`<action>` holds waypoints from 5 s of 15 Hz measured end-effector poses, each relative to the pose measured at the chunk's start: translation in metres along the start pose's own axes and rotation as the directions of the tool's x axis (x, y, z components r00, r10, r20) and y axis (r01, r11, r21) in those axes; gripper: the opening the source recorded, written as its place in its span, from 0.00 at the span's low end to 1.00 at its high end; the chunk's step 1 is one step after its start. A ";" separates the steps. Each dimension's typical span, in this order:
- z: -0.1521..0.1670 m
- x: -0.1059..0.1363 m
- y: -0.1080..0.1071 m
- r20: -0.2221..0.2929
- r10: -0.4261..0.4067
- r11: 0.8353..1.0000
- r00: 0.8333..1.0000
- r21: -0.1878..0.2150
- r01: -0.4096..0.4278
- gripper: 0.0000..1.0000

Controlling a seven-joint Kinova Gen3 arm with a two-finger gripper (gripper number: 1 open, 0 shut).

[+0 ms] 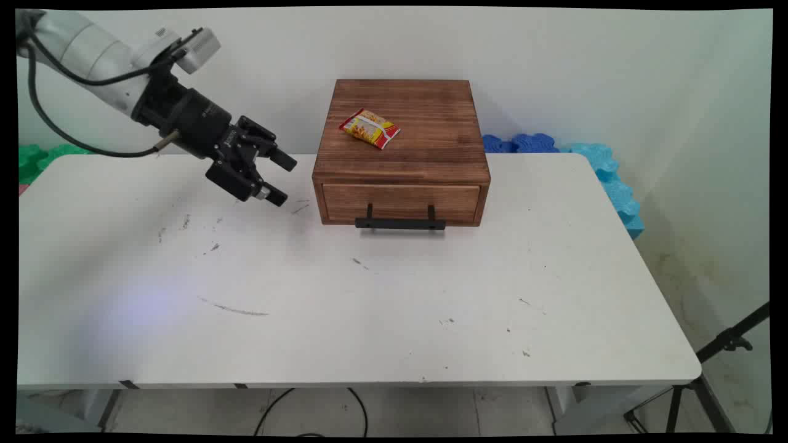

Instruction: Open the drawer

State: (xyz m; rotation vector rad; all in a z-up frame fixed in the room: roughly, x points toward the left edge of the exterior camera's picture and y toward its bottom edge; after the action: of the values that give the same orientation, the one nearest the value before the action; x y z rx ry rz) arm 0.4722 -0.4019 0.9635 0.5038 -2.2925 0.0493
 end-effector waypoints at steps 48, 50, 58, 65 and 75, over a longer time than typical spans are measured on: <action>0.278 0.092 -0.005 0.388 0.139 0.962 0.911 0.164 -0.217 1.00; 0.283 0.092 -0.005 0.390 0.133 0.963 0.911 0.165 -0.211 1.00; 0.291 0.090 0.011 0.398 0.115 0.973 0.910 0.140 -0.185 1.00; 0.281 0.087 0.041 0.397 0.112 0.981 0.911 0.104 -0.166 1.00; 0.268 0.080 0.089 0.389 0.134 0.984 0.911 0.054 -0.168 1.00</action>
State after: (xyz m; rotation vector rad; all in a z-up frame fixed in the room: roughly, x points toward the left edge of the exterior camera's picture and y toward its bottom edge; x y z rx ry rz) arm 0.2043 -0.3981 0.8426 0.4049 -2.7237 0.1380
